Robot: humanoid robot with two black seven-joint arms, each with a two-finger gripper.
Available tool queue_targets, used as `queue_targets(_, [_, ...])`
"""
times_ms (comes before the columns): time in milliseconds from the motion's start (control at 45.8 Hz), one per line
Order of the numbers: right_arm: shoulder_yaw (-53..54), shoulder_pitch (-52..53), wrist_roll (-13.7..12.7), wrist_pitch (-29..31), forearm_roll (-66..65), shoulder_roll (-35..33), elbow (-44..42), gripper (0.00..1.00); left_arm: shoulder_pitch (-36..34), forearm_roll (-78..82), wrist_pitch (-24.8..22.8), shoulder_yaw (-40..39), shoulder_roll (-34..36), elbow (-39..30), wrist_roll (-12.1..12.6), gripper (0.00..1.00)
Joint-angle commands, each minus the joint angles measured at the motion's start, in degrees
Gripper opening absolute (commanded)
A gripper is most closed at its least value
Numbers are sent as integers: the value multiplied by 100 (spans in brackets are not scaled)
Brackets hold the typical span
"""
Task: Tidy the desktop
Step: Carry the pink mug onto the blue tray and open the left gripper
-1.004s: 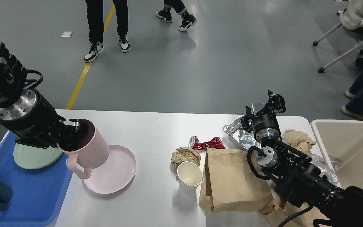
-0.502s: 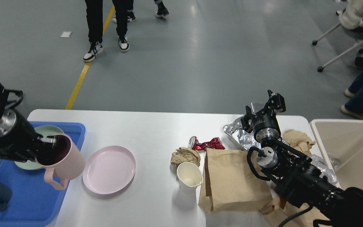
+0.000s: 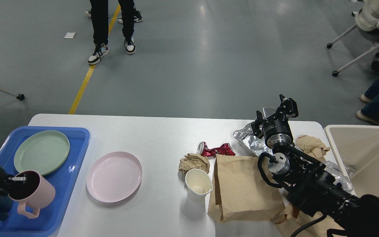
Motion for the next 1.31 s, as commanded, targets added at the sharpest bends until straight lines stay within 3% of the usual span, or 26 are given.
queue_targets(0, [0, 0, -4, -1, 0, 0, 0, 100, 498, 57, 0, -308, -7, 475, 6, 0])
queue_targets(87, [0, 0, 5, -1, 0, 0, 0, 100, 735, 154, 0, -457, -51, 810, 6, 0])
queue_targets(349, [0, 0, 5, -10, 0, 0, 0, 100, 885, 251, -97, -704, -42, 827, 67, 2])
queue_targets(415, [0, 0, 5, -1, 0, 0, 0, 100, 885, 198, -97, -756, -42, 827, 225, 10])
queue_targets(502, [0, 0, 5, -1, 0, 0, 0, 100, 894, 128, -35, -809, -51, 828, 199, 40])
queue_targets(699, [0, 0, 5, -1, 0, 0, 0, 100, 929, -408, 0, -792, -77, 836, 234, 74])
queue_targets(1092, [0, 0, 5, -1, 0, 0, 0, 100, 912, -409, -97, -756, -25, 836, 234, 82])
queue_targets(1157, [0, 0, 5, -1, 0, 0, 0, 100, 868, -408, -141, -739, -42, 819, 208, 88])
queue_targets(1201, [0, 0, -4, -1, 0, 0, 0, 100, 833, -409, -237, -713, -68, 801, 216, 94])
queue_targets(1288, [0, 0, -4, -1, 0, 0, 0, 100, 544, -409, -649, -599, -16, 801, 216, 95])
